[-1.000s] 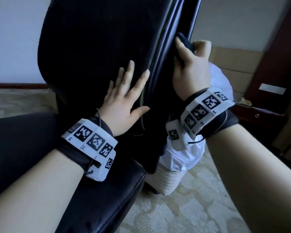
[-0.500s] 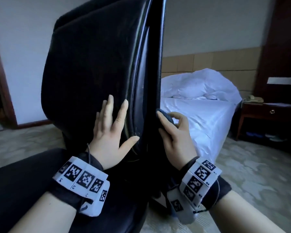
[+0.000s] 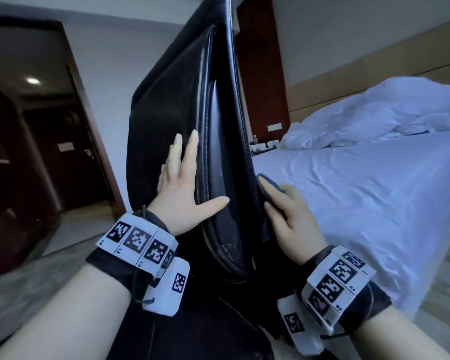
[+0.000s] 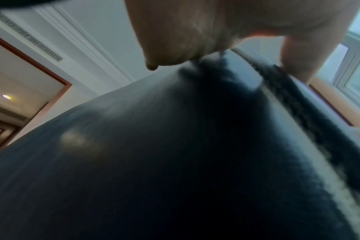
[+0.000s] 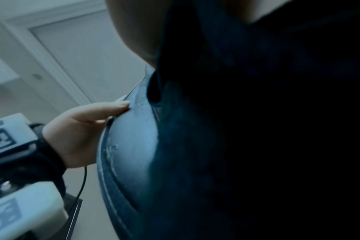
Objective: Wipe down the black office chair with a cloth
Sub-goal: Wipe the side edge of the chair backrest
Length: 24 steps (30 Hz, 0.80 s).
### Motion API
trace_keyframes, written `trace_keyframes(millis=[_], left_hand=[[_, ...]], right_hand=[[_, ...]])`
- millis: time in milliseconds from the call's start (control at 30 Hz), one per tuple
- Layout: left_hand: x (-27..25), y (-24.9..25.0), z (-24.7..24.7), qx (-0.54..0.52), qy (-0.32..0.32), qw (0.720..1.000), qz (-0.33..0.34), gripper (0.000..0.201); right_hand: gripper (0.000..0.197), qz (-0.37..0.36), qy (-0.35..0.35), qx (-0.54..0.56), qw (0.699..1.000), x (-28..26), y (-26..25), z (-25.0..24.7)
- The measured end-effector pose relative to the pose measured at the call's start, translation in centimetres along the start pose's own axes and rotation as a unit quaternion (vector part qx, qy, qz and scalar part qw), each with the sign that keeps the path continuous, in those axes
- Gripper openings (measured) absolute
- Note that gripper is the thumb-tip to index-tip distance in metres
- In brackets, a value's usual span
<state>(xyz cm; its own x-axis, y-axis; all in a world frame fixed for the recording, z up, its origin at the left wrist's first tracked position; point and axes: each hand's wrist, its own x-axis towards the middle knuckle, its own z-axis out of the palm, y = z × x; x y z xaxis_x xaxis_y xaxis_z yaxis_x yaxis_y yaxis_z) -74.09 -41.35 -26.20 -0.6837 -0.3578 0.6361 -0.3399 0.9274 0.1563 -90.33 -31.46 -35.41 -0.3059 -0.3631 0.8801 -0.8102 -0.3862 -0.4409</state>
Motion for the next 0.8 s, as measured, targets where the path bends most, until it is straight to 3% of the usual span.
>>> trace_keyframes(millis=[167, 267, 367, 567, 700, 800], left_hand=[[-0.1, 0.1, -0.1, -0.015, -0.007, 1.0, 0.002, 0.101], [-0.4, -0.4, -0.5, -0.029, -0.013, 0.999, 0.02, 0.094], [-0.8, -1.2, -0.6, -0.046, -0.03, 0.998, 0.021, 0.09], [-1.0, -1.4, 0.2, -0.054, -0.028, 0.998, 0.007, 0.085], [-1.1, -1.3, 0.7, -0.073, -0.03, 0.997, -0.004, 0.086], [-1.0, -1.2, 1.0, -0.063, -0.02, 0.998, -0.005, 0.086]], right_hand=[[0.045, -0.084, 0.063, -0.099, 0.99, 1.8, -3.0, 0.0], [0.046, -0.127, 0.047, -0.197, 0.971, 3.2, -5.2, 1.2], [0.048, -0.112, 0.031, -0.243, 0.963, 2.6, -5.7, 2.4], [0.039, -0.063, 0.025, -0.142, 0.988, -2.8, -1.9, 2.1], [0.04, -0.027, 0.079, -0.091, 0.992, -3.8, 0.0, 1.4], [0.037, -0.042, 0.067, -0.102, 0.992, -3.6, -0.5, 2.2]])
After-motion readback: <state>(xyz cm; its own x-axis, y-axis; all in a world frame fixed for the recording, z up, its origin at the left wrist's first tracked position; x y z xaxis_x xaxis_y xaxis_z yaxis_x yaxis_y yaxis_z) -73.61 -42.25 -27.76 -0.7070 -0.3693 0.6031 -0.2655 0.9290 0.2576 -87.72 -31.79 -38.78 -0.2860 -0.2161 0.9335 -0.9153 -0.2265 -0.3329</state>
